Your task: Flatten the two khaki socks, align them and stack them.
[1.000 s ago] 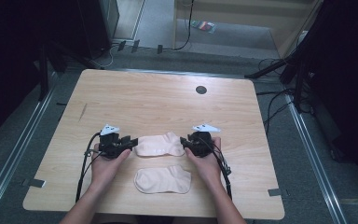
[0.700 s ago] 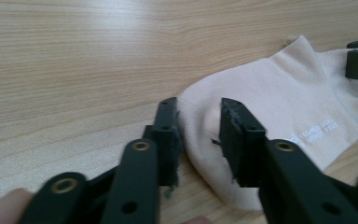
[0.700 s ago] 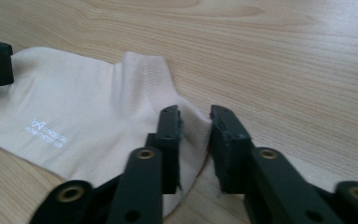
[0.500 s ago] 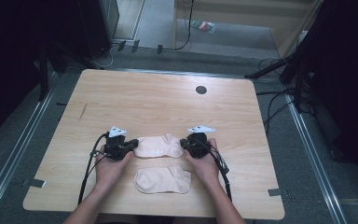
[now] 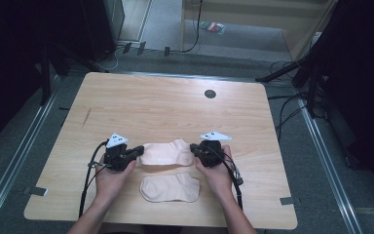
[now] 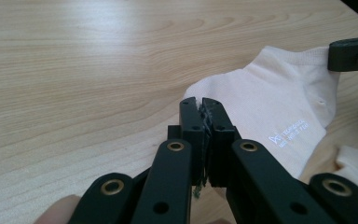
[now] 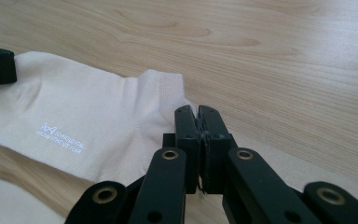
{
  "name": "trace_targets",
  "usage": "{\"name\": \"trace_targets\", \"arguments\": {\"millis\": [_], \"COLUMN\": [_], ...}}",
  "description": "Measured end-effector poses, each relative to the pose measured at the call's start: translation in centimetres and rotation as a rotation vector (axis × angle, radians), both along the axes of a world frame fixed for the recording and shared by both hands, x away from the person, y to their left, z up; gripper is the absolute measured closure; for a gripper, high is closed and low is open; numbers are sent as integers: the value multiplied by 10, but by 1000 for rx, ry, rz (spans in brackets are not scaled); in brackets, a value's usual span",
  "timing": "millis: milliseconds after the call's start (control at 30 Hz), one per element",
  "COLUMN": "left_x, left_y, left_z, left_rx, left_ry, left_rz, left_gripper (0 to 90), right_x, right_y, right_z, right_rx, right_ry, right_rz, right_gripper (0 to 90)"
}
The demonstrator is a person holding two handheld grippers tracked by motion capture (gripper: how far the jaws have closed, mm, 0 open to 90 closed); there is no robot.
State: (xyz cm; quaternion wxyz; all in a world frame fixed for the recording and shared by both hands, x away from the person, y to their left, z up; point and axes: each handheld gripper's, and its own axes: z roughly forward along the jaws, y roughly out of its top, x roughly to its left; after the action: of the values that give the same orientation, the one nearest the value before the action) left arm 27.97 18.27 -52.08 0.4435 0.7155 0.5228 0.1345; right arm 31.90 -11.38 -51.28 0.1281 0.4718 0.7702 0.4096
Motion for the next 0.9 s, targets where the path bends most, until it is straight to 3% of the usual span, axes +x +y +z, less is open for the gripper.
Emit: {"name": "trace_targets", "arguments": {"millis": [467, 900], "left_x": [-32, -58], "left_y": [1, 1], "left_z": [20, 16], "left_rx": [-15, 8], "left_ry": [-36, -26], "left_rz": [-60, -101], "left_gripper": [887, 887], "right_x": [-27, -58], "right_y": [-6, -13], "right_z": [20, 26], "right_rx": [15, 3], "right_ry": [-18, -20], "right_rz": [16, 44], "right_gripper": [889, 889]}}
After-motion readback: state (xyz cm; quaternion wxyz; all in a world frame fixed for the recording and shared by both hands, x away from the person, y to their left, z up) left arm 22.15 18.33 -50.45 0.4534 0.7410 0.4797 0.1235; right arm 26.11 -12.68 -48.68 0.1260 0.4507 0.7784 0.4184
